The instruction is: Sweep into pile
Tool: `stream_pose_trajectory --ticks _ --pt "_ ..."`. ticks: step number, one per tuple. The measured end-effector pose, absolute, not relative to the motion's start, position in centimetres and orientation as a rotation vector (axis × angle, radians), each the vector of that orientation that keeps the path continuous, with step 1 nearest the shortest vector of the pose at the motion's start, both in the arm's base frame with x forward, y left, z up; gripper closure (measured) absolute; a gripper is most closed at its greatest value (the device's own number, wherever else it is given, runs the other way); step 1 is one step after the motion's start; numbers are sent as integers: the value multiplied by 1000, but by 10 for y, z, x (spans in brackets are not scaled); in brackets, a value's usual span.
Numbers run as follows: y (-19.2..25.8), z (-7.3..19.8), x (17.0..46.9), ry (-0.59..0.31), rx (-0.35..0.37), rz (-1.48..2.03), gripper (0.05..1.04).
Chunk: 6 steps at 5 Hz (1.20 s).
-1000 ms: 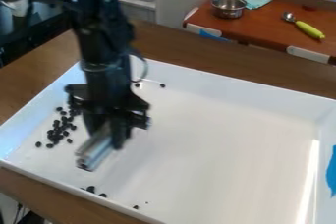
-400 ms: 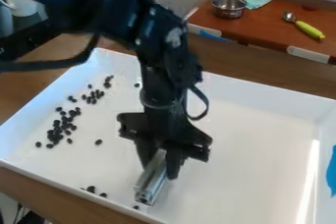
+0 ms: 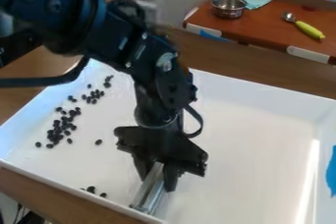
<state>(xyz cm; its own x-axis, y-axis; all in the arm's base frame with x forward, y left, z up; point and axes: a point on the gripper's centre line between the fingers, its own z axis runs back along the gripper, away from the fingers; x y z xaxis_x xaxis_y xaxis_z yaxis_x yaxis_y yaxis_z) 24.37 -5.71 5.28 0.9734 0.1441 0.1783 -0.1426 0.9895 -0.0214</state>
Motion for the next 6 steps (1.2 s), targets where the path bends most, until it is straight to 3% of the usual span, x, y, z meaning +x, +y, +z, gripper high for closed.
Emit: stream_pose_trajectory --ticks 3,6 --pt "6 52 239 -201 8 150 704" --pt "76 52 233 -230 89 109 704"
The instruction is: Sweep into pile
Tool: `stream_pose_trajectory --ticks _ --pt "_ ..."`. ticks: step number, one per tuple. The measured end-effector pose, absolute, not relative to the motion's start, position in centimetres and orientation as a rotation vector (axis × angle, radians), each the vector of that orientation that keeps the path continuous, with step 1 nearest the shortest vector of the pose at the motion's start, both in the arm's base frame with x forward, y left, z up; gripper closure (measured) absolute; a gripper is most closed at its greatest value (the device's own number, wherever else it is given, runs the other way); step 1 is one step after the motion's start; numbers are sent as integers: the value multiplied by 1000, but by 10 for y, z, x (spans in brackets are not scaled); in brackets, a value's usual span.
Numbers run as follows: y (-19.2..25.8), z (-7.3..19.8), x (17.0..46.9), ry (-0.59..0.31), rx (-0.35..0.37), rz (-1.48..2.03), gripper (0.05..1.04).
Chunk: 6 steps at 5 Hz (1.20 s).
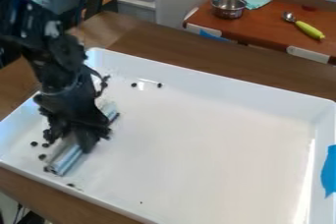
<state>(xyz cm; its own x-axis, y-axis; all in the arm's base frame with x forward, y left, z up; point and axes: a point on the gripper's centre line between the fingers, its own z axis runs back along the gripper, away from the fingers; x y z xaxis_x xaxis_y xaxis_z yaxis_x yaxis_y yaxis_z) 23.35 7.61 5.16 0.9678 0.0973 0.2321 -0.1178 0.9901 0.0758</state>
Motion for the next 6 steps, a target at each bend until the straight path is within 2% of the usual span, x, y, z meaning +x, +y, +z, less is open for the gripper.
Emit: stream_pose_trajectory --ticks 1,2,3,4,5,6 --pt "73 53 229 -206 70 104 704" --pt "56 69 236 -168 -13 179 704" --pt "38 99 268 -209 -67 237 704" --pt "24 109 299 -211 -89 299 704" --pt "14 90 319 -186 -44 319 704" --pt "19 65 326 -172 18 327 704"
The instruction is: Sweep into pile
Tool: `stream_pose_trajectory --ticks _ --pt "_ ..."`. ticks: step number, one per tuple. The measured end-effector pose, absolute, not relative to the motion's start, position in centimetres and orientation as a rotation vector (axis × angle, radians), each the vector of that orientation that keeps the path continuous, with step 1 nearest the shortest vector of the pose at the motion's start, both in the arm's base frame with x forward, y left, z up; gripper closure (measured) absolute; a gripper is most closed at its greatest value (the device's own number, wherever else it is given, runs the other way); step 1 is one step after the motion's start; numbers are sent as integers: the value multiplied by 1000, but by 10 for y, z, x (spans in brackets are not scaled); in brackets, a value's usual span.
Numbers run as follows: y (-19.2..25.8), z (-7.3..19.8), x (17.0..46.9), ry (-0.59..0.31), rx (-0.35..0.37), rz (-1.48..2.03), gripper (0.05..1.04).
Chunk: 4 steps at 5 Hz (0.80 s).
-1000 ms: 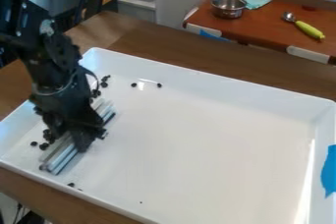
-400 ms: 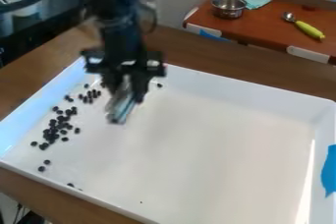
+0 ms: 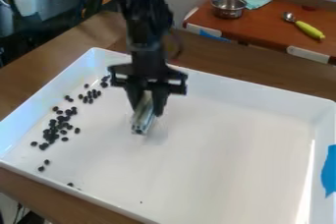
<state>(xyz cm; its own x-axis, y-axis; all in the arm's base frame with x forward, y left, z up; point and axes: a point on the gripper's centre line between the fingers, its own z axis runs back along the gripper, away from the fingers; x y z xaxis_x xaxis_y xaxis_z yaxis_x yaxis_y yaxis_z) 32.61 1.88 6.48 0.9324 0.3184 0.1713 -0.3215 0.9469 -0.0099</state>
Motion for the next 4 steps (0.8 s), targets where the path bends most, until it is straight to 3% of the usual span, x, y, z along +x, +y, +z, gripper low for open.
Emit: stream_pose_trajectory --ticks 2,4 --pt "30 55 348 -255 81 329 704" --pt "54 55 350 -267 66 359 704"
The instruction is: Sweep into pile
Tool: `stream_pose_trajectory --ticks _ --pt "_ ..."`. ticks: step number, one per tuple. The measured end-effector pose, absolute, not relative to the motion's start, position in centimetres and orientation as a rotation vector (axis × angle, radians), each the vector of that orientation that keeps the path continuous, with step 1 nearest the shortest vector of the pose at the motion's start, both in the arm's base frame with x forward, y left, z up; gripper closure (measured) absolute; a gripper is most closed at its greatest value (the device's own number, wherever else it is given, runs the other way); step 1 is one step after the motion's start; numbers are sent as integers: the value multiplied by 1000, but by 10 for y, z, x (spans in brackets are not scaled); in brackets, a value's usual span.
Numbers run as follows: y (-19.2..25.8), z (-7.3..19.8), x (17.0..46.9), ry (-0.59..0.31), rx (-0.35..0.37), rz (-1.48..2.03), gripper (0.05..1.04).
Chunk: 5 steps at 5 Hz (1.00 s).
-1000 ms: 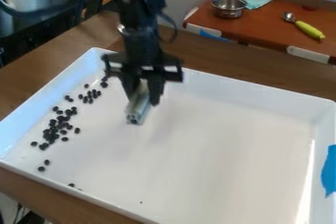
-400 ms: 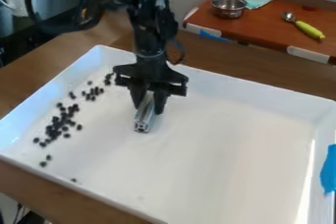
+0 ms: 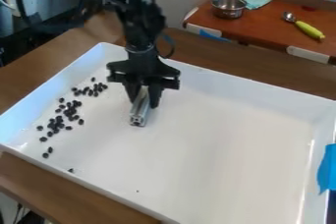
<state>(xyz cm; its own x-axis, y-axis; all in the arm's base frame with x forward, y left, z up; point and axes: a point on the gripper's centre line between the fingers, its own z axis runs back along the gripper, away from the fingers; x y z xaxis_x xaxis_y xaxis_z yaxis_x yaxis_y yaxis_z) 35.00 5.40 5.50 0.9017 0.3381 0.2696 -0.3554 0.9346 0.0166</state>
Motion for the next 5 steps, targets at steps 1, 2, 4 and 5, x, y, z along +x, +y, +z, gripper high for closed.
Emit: stream_pose_trajectory --ticks 1,2,4,5 --pt "79 54 344 -277 70 383 704" --pt "104 54 336 -279 71 401 704" --pt "120 52 299 -239 65 383 704" --pt "112 54 280 -218 49 355 704"
